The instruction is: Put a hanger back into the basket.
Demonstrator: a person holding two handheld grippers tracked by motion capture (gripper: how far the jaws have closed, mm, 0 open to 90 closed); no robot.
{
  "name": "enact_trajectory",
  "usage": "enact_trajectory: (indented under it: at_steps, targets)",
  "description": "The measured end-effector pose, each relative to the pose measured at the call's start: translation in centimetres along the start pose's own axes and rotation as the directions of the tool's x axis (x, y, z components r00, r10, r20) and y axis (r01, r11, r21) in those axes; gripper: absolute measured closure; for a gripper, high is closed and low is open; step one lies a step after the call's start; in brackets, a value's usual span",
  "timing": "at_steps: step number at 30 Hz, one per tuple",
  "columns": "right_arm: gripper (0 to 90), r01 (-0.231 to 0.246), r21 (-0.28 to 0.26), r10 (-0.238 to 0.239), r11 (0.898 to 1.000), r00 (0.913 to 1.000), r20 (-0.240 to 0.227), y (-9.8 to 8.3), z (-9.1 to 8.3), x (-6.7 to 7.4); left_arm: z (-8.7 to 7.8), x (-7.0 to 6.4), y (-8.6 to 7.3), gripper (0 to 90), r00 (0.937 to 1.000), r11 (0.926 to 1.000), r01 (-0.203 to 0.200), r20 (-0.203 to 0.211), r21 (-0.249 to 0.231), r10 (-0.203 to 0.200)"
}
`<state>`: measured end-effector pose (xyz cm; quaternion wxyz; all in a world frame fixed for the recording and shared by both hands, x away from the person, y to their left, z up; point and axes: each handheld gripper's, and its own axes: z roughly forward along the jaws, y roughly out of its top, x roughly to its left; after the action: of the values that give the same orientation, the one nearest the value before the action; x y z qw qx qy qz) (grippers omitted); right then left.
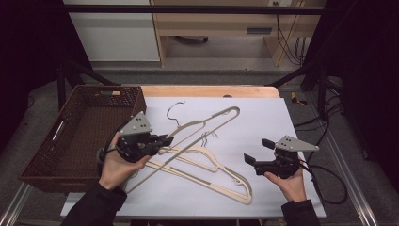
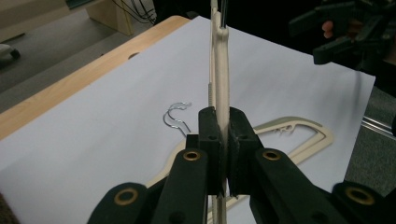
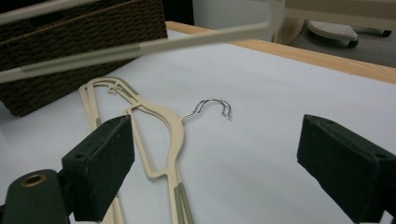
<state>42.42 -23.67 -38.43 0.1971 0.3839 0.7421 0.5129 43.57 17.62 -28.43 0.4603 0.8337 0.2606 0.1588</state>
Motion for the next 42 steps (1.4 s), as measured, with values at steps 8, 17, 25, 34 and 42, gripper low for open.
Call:
enact_trajectory:
  at_steps: [8, 17, 25, 34, 42]
  targets:
    - [8.1, 0.002, -0.001, -0.002, 1.0, 0.9991, 0.043, -0.2, -0.2, -0.2, -2.6, 3.4, 0.8, 86.3, 0.9987, 0.9997, 0.02, -0.047, -0.014, -0.021]
    - [7.9, -0.01, 0.006, 0.009, 1.0, 0.9984, 0.055, -0.5, -0.2, -0.4, -6.2, 7.7, -0.2, 86.3, 0.9903, 0.9973, 0.053, -0.126, -0.052, -0.059]
    - [7.9, -0.007, 0.009, 0.006, 1.0, 0.998, 0.062, -0.5, -0.2, -0.5, -8.1, 10.7, -1.5, 86.3, 0.9797, 0.996, 0.076, -0.182, -0.047, -0.083]
    - [7.8, -0.01, 0.012, 0.009, 1.0, 0.9981, 0.061, -0.6, -0.1, -0.5, -9.7, 14.4, -4.0, 86.2, 0.9623, 0.9934, 0.107, -0.247, -0.04, -0.114]
    - [7.8, -0.013, 0.027, 0.012, 1.0, 0.9981, 0.06, -0.7, 0.3, -0.5, -11.5, 16.4, -6.2, 86.2, 0.95, 0.9903, 0.135, -0.28, -0.033, -0.139]
